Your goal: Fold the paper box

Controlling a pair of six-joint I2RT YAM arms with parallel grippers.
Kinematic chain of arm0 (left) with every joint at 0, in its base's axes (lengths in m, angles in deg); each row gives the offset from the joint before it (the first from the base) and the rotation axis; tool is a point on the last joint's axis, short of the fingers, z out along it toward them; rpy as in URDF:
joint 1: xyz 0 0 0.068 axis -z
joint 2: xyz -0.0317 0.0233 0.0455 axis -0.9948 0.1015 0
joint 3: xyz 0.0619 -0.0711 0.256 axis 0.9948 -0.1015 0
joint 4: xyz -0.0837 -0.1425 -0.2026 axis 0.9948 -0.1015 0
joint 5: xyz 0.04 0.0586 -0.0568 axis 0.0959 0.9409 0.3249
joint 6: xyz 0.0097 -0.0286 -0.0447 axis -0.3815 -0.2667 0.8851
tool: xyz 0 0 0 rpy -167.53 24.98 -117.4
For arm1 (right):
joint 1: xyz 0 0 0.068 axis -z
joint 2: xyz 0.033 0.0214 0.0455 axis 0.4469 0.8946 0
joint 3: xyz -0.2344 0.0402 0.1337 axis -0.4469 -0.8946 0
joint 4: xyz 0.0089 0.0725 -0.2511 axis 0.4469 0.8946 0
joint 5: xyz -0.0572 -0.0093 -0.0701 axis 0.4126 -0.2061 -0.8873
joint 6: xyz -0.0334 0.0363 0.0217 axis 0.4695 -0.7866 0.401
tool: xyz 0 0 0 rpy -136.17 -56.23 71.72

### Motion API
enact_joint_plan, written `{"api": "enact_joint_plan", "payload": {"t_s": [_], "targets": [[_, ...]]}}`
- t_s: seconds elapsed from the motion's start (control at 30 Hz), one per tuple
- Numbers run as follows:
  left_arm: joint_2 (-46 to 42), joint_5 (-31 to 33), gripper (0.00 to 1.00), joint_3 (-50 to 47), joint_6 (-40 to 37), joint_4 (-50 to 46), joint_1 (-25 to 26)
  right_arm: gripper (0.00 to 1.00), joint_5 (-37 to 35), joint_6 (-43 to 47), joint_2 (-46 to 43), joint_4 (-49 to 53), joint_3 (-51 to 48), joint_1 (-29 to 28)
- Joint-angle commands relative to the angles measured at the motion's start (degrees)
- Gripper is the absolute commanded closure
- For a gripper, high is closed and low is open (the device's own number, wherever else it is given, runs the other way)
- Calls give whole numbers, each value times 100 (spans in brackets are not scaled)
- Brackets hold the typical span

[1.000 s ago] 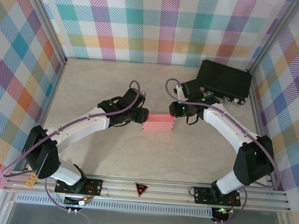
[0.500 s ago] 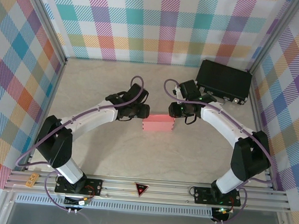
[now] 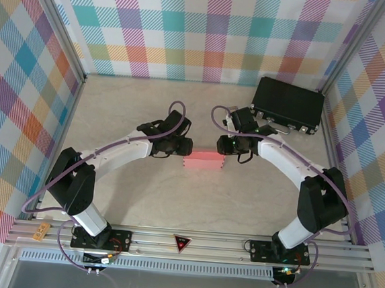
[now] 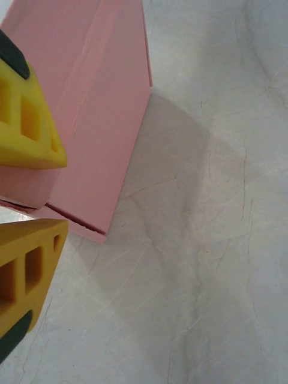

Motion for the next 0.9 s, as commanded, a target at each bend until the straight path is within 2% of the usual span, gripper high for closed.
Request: {"api": "enact_joint_plan", "payload": {"t_s": [0.0,0.5,0.7,0.87], "targets": [[25,-26,54,-186,94,22,2,70,56,-118,64,14,-210,1],[154,165,54,-321,142,243,52,65,-139,-306,54,-397,-461,-31],[127,366,54,-495,162,432,133,60,-219,-312,-58,-713,-723,-94],[98,636,54,-635,157,620,232,59,-393,-291,-114,-1078,-977,-176]]}}
